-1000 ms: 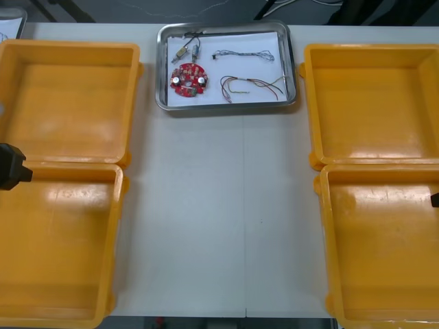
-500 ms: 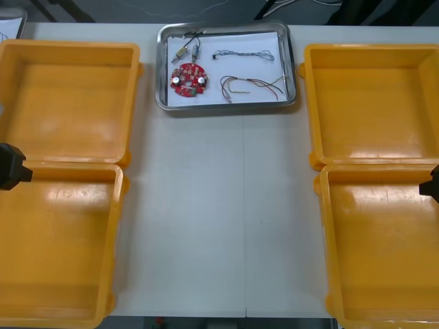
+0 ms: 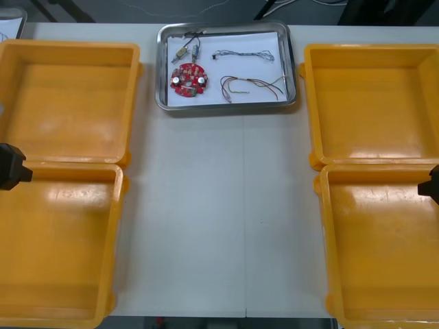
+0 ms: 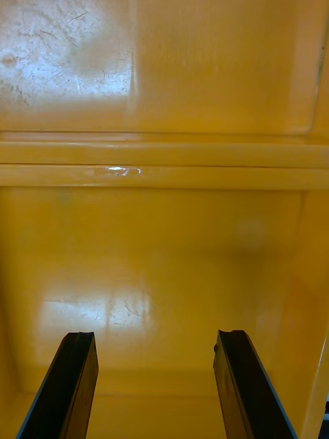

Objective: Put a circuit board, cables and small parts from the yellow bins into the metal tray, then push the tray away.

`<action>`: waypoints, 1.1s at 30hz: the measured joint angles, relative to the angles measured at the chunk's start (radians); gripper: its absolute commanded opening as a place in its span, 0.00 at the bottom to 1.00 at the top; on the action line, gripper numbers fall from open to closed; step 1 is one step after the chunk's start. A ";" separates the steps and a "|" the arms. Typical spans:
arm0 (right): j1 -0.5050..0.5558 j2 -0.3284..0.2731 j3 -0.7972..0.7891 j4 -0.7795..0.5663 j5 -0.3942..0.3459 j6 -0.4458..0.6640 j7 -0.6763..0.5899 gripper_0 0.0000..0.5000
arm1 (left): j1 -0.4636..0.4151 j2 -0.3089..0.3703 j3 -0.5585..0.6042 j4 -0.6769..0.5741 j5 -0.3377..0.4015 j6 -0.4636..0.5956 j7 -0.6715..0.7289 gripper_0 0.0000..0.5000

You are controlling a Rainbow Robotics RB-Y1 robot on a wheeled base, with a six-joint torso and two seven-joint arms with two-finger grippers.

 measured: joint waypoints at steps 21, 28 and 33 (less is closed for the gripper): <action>0.000 0.001 0.000 0.000 0.000 0.000 0.000 1.00 | 0.000 0.000 0.000 0.000 0.000 0.000 0.000 1.00; 0.000 0.001 0.000 0.000 0.000 0.000 0.000 1.00 | 0.000 0.000 0.000 0.000 0.000 0.000 0.000 1.00; 0.000 0.001 0.000 0.000 0.000 0.000 0.000 1.00 | 0.000 0.000 0.000 0.000 0.000 0.000 0.000 1.00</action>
